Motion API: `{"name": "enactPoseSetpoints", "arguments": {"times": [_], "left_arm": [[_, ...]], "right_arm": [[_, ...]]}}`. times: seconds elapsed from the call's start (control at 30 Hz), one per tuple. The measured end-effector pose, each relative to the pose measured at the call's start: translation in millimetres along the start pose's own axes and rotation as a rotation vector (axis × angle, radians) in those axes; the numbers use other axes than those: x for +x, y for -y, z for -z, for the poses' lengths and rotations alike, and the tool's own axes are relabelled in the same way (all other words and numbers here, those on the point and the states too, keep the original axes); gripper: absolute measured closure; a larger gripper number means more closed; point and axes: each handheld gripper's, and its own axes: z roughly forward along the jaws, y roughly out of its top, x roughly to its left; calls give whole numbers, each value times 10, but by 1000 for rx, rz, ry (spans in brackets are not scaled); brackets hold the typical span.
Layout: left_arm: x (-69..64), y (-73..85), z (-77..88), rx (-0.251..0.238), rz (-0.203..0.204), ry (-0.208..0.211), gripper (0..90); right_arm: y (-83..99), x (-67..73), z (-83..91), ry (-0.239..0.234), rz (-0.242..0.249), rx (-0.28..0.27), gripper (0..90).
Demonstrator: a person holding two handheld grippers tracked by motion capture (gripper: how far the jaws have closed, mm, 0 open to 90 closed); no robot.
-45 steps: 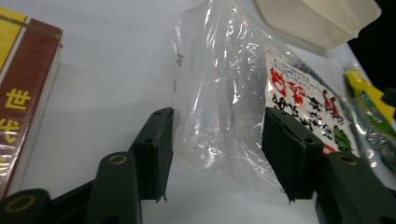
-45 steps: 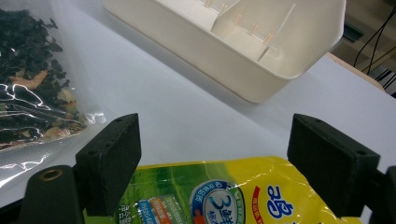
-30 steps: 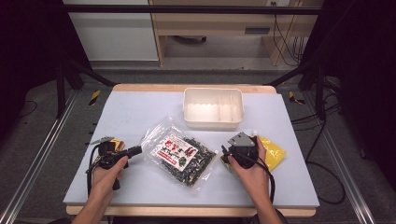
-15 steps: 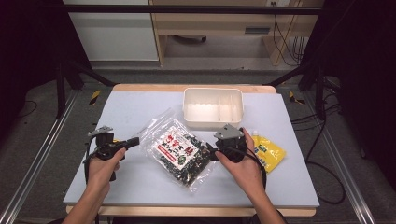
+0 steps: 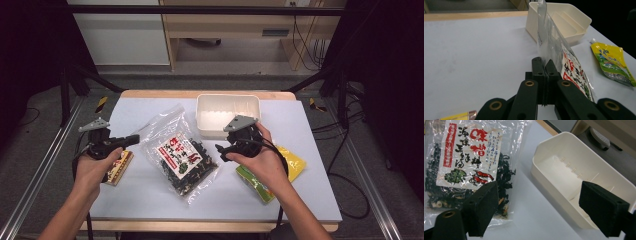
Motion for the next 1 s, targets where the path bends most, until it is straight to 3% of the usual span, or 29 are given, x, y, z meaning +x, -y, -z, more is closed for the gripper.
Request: {"name": "enactPoseSetpoints", "arguments": {"times": [0.07, 0.13, 0.27, 0.3, 0.33, 0.53, 0.8, 1.0], "left_arm": [[-17, -40, 7, 1, -11, 3, 894], [-92, -216, 15, 8, -63, 22, 894], [-219, -414, -3, 21, -128, 49, 894], [-219, -414, -3, 21, -128, 49, 894], [-291, -499, -12, 26, -162, 61, 894], [-496, -655, -40, 20, -217, 94, 894], [-732, -786, -71, 13, -274, 123, 894], [-915, -872, -96, 16, -320, 138, 894]], "right_arm": [[-40, -8, 14, -5, 14, 8, 177], [-157, -27, 65, -23, 47, 18, 209], [-324, -65, 139, -48, 79, 6, 230], [-324, -65, 139, -48, 79, 6, 230], [-407, -76, 178, -55, 108, 5, 254], [-582, -134, 321, -66, 156, -12, 321], [-614, -240, 515, -42, 153, -11, 344], [-571, -295, 594, -51, 143, -15, 318]]}}
